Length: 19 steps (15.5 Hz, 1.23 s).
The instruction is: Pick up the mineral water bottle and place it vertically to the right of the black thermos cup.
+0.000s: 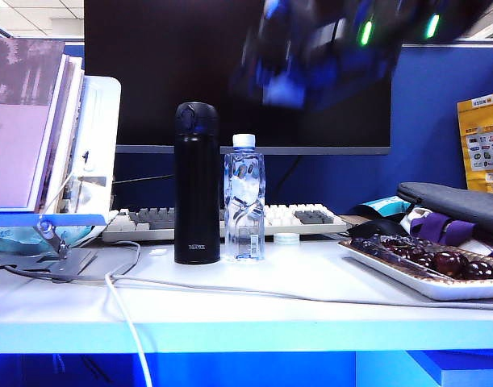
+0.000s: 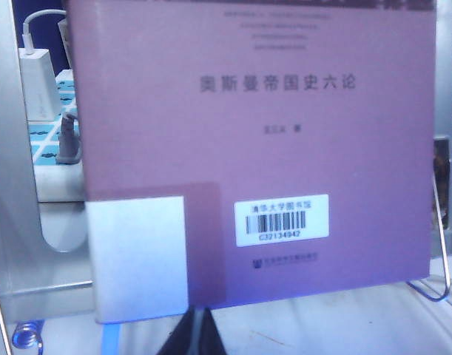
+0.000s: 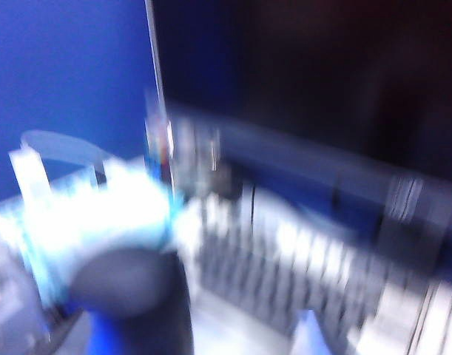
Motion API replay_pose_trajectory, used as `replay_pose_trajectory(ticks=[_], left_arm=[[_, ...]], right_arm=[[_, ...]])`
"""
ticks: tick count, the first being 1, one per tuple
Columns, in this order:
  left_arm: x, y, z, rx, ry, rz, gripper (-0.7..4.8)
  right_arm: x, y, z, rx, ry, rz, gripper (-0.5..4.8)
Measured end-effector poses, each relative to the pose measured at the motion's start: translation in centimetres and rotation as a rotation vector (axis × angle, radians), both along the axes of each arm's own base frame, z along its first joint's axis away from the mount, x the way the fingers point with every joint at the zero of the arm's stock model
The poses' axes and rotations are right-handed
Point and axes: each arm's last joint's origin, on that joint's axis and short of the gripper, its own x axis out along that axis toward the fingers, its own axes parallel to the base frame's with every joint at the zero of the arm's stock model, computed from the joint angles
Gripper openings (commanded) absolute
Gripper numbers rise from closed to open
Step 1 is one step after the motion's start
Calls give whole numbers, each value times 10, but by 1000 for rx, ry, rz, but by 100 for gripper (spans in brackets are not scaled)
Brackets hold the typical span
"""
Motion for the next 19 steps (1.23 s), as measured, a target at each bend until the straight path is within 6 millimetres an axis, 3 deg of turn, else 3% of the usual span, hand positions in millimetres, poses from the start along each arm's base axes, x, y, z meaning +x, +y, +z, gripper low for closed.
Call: replay_pose_trajectory(ticks=[2,3,6,7,10,11,14,15,16,18,19], left_arm=[[0,0,0,0,0,0,-4],[0,0,0,0,0,0,-4],[0,0,0,0,0,0,-4],[0,0,0,0,0,0,-4],[0,0,0,0,0,0,-4],[0,0,0,0,0,0,-4],[0,0,0,0,0,0,-4],[0,0,0,0,0,0,-4],[0,0,0,0,0,0,-4],[0,0,0,0,0,0,-4],[0,0,0,0,0,0,-4]], right_arm=[[-24,-13,44,34,-67,-50,11],[-45,-24,76,61,-117,-91,-5],[-115,-60,143,104,-243,-193,-5],[-166,-86,175,120,-344,-250,-4],[-252,-128,198,158,-423,-344,-4],[-292,-149,196,157,-413,-405,-4],[-341,-175,165,47,-248,-489,-4],[-344,-177,151,9,-200,-502,-4],[-337,-175,115,-62,-114,-537,-2],[-314,-167,64,-74,-70,-564,-2],[-307,-166,50,-59,-62,-576,-2]])
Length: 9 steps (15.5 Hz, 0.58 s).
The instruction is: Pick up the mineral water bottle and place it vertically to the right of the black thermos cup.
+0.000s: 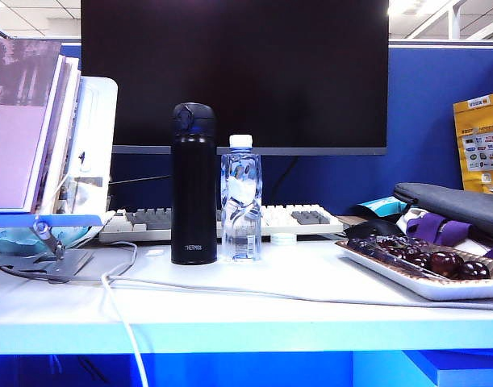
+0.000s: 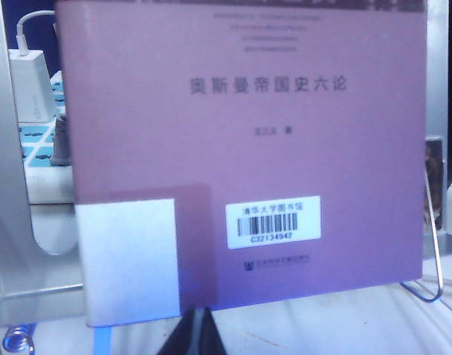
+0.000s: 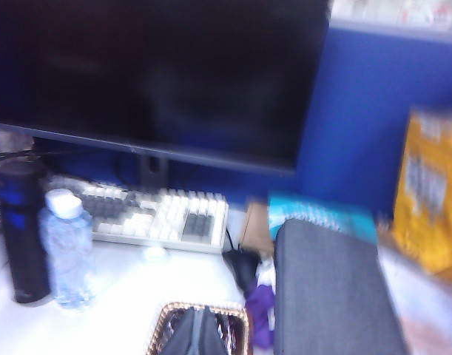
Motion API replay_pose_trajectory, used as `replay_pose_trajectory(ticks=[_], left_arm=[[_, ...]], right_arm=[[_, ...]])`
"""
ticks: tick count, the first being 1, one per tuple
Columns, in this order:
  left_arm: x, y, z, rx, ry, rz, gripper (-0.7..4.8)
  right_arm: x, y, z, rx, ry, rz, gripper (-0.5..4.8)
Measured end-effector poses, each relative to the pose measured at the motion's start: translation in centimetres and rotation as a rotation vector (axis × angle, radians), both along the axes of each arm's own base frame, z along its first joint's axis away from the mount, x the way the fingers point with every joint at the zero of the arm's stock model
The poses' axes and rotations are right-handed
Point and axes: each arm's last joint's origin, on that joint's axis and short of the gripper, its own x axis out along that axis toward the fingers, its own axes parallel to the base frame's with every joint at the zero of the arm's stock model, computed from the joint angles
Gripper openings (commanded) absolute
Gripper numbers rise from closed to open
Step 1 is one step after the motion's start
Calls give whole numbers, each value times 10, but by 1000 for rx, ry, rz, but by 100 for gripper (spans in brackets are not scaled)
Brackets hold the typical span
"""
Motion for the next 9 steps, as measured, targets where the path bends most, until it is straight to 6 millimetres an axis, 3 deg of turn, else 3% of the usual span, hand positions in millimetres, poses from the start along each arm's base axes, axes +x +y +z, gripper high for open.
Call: replay_pose_trajectory(ticks=[1,5,9], left_arm=[[0,0,0,0,0,0,-4],[0,0,0,0,0,0,-4],[0,0,0,0,0,0,-4]], right_arm=[[13,0,-27,43,16,-35,-1],[35,-5,-99,107,64,-98,45],[45,-7,-137,115,168,-137,44]])
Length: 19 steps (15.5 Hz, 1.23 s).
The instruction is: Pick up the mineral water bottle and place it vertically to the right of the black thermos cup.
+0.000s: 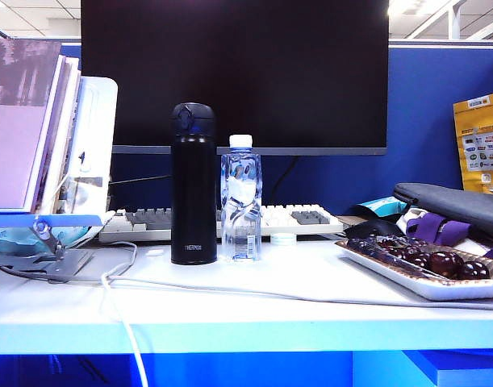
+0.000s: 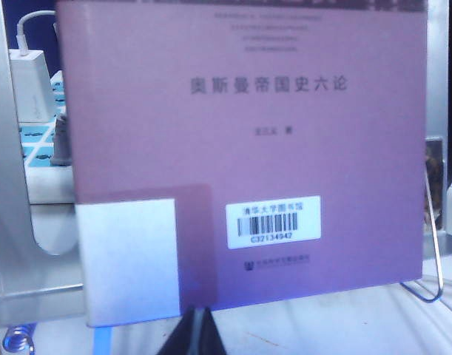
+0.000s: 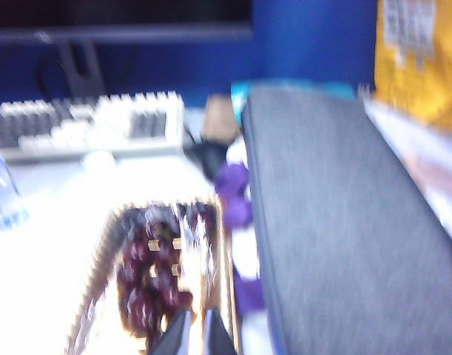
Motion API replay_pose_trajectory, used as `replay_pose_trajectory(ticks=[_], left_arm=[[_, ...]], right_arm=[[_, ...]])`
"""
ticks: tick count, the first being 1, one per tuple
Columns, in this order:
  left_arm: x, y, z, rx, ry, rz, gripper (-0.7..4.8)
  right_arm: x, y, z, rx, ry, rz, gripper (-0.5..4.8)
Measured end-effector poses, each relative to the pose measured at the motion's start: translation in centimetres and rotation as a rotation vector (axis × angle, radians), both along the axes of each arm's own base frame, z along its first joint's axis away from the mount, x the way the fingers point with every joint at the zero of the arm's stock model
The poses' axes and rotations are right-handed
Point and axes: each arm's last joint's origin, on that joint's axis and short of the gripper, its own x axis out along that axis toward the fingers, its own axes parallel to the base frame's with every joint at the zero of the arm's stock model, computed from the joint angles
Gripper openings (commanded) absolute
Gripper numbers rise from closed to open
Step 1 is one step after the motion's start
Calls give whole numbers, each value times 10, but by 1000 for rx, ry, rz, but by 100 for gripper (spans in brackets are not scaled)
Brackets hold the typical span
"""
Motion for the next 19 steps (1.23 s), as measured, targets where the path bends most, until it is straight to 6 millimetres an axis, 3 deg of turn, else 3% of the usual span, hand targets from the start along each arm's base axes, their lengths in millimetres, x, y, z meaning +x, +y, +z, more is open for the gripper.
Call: replay_pose_trajectory(ticks=[7,19], left_arm=[[0,0,0,0,0,0,-4],[0,0,0,0,0,0,-4]], right_arm=[[1,2,-43,39,87,76,44],[0,1,-43,11,88,34,44]])
